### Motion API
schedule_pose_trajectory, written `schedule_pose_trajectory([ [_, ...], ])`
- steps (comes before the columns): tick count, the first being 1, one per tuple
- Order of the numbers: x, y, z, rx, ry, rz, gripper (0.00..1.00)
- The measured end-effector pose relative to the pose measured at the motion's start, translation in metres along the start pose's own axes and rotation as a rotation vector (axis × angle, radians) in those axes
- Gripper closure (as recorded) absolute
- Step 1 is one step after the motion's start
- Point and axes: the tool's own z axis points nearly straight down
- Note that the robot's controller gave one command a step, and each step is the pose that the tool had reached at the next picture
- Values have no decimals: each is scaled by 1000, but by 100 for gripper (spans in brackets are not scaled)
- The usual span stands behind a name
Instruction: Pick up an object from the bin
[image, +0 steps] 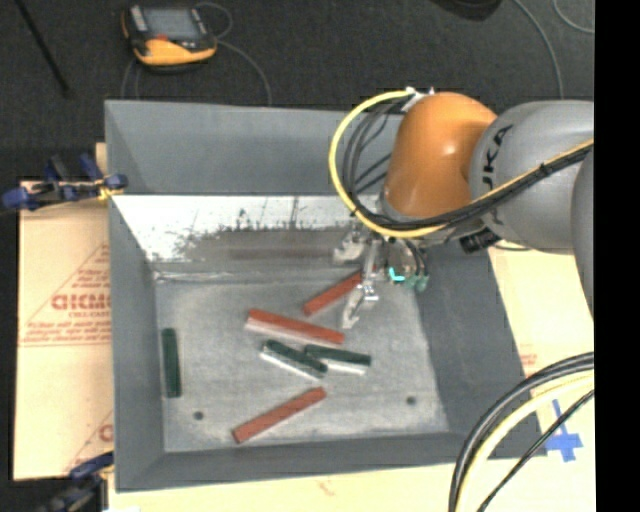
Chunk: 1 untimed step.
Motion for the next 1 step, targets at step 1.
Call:
schedule_pose_trajectory([
  [1, -2, 0, -5, 0, -8, 0, 0],
])
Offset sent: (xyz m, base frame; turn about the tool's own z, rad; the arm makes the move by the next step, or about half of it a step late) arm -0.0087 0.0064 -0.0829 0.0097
